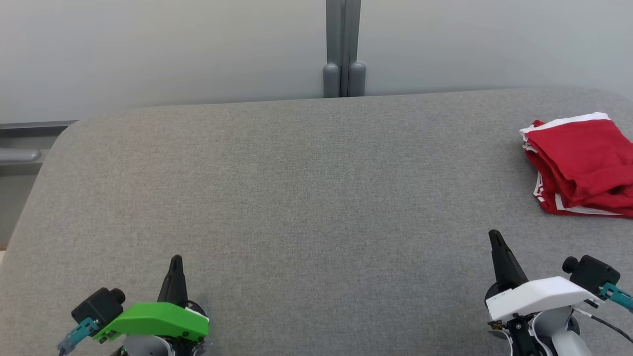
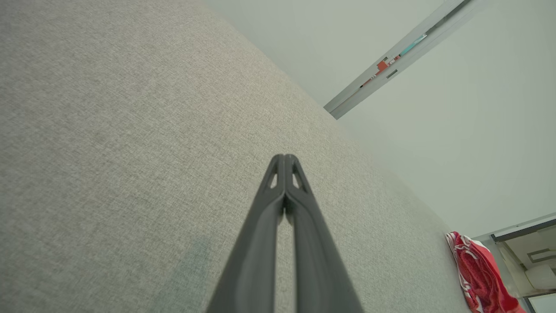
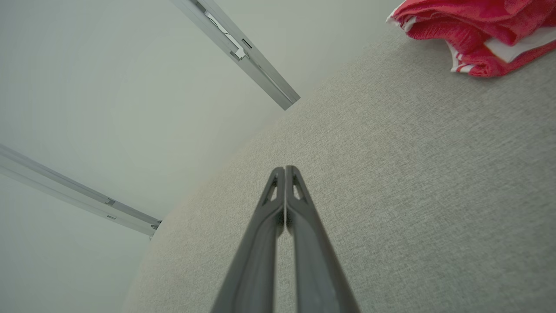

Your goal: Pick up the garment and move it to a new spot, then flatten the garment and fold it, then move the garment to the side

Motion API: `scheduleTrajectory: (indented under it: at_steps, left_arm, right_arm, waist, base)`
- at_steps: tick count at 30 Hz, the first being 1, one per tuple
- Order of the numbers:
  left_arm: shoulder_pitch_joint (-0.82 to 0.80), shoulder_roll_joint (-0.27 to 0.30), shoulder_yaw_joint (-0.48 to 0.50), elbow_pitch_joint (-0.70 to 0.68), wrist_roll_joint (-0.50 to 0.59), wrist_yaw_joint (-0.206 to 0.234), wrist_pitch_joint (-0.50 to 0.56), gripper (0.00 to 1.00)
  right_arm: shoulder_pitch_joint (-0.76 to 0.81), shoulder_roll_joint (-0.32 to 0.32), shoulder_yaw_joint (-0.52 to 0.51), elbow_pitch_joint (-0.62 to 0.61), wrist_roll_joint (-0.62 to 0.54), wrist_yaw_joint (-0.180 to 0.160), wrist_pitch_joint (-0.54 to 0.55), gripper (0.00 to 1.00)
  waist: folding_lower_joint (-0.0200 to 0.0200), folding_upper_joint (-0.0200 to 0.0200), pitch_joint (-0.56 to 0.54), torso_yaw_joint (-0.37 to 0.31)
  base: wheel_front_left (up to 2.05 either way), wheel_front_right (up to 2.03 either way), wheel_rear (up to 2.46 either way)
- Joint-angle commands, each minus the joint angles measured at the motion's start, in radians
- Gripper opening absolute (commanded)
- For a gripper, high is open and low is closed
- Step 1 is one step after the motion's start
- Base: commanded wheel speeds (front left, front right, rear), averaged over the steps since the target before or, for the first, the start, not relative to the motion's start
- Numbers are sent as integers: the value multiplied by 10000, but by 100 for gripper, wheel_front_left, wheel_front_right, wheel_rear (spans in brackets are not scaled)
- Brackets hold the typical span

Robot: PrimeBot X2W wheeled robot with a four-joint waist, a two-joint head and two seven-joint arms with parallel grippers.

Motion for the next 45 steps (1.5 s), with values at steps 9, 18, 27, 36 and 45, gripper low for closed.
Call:
scheduleTrajectory:
  at_steps: [9,18,27,36,45]
  left_arm:
    - [-355,10,438,-205,-1190,-290,358,0]
    - [-392,1,733,-266,-2116,-490,643,0]
    - [-430,-7,996,-314,-2954,-676,899,0]
    - [-457,-14,1240,-356,-3734,-854,1140,0]
    - [-486,-22,1477,-397,-4455,-1005,1361,0]
  right_arm:
    - [-348,-80,-175,-59,1374,-5,280,0]
    - [-428,-91,-308,-31,2425,-6,496,0]
    - [-487,-97,-431,-2,3365,-8,694,0]
    - [-535,-99,-557,25,4242,-7,887,0]
    - [-599,-96,-675,51,5053,-8,1071,0]
  waist:
    - [0,0,7,-9]
    - [0,0,13,-17]
    - [0,0,19,-25]
    - [0,0,26,-34]
    - [0,0,32,-42]
  base:
    - [0,0,0]
    - [0,0,0]
    - [0,0,0]
    - [0,0,0]
    - [0,0,0]
